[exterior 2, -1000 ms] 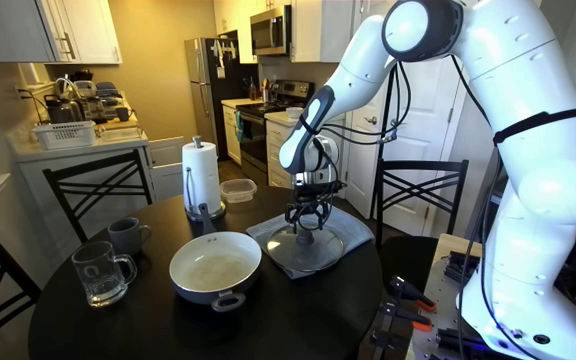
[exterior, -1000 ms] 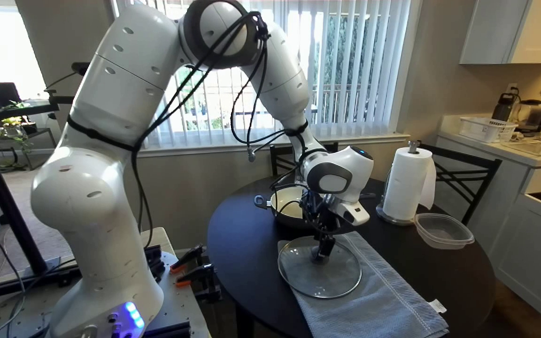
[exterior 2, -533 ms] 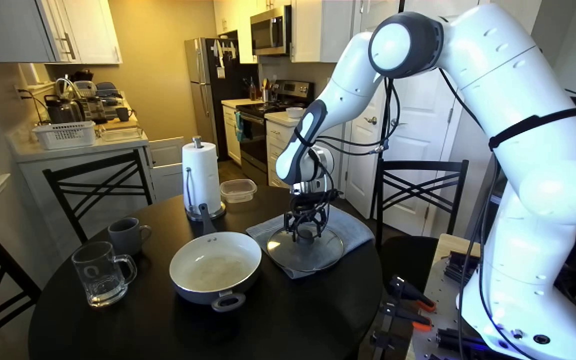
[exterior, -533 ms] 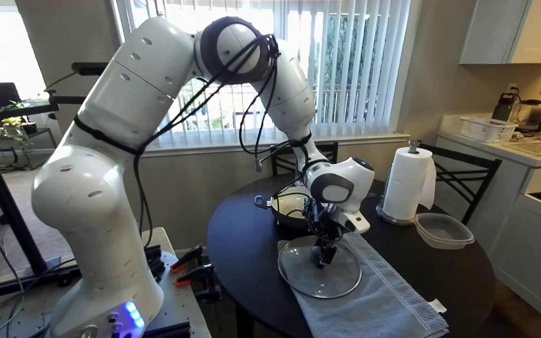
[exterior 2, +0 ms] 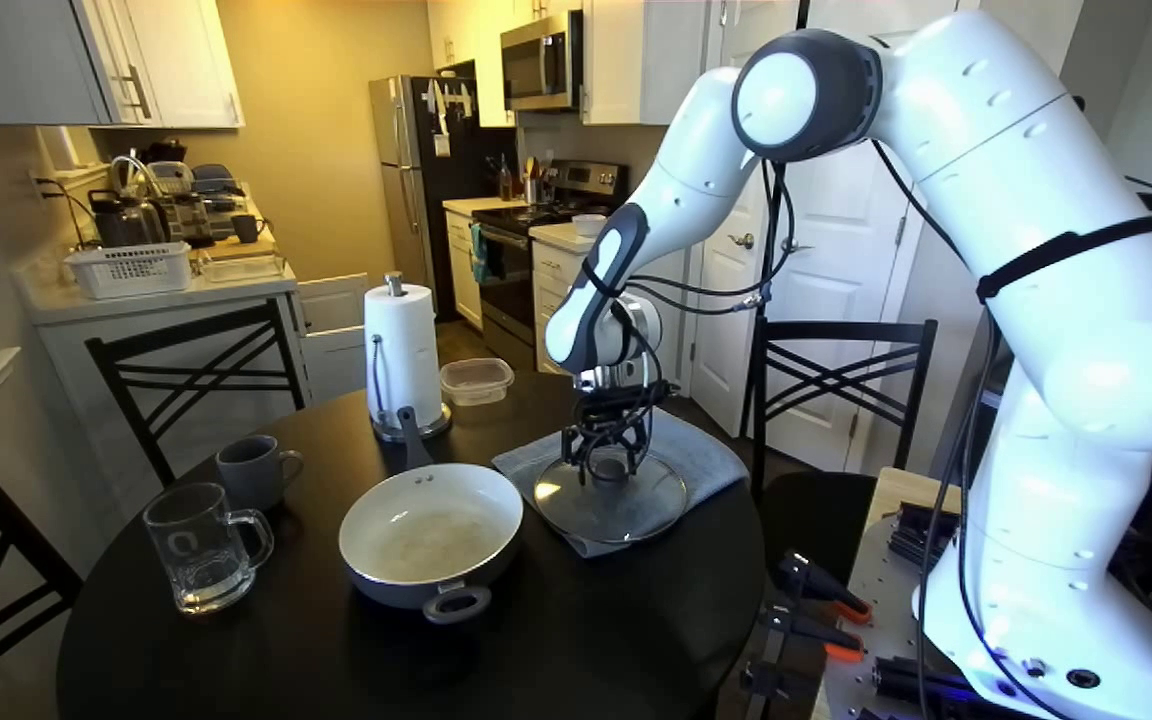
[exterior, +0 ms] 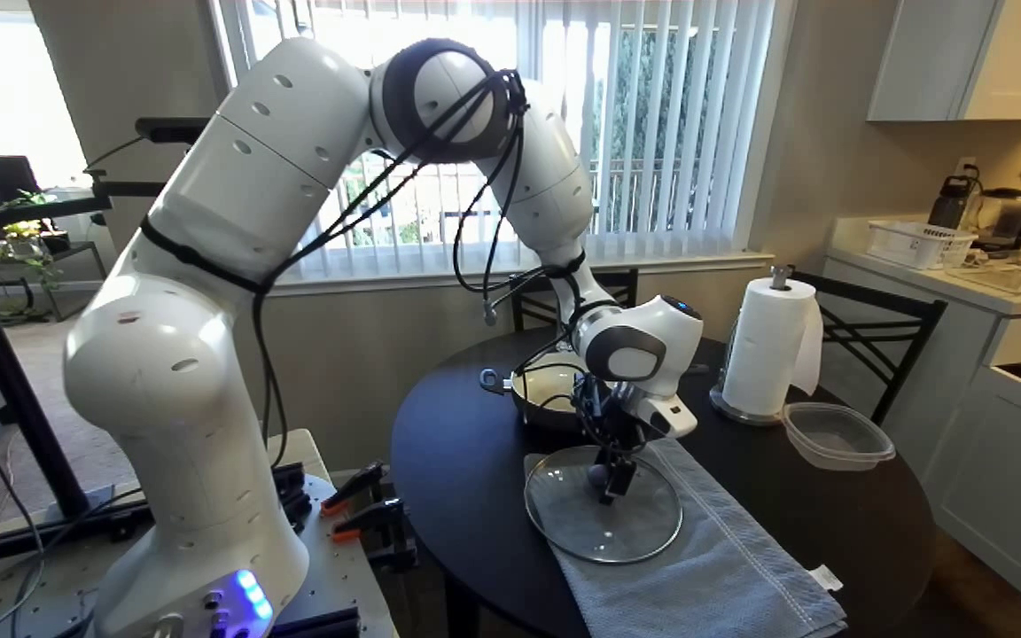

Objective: Put the glass lid on the pan.

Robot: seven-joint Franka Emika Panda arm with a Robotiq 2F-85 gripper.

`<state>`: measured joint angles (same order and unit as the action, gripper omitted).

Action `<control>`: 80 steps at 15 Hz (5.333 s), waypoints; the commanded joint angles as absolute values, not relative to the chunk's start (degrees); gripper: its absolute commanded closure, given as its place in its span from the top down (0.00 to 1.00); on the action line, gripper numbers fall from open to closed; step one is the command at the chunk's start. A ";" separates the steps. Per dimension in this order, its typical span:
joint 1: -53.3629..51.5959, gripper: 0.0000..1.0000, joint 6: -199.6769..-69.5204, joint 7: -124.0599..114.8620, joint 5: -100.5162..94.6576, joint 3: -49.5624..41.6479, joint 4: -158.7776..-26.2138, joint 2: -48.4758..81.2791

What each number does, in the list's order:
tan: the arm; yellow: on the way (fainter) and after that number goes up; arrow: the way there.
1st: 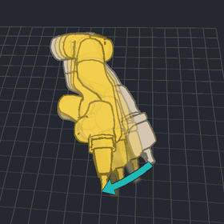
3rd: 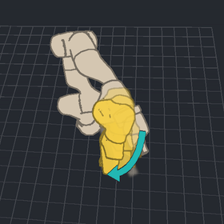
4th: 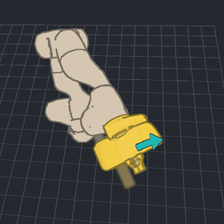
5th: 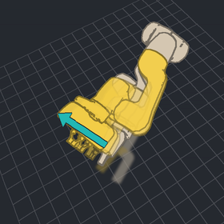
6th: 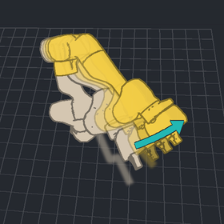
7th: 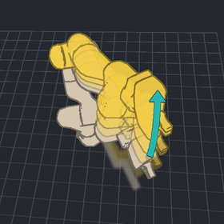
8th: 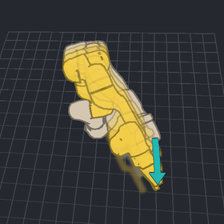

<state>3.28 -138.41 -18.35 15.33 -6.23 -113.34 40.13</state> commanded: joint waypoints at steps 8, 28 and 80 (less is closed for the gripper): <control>-1.08 1.00 -141.63 -27.75 14.19 -9.71 -116.96 37.31; -5.10 1.00 -152.14 -32.72 14.34 -11.39 -126.58 34.24; -13.57 0.33 -154.86 -36.46 6.78 -20.35 -132.71 25.05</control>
<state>-10.86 -159.40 -32.89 11.51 -17.15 -130.15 31.02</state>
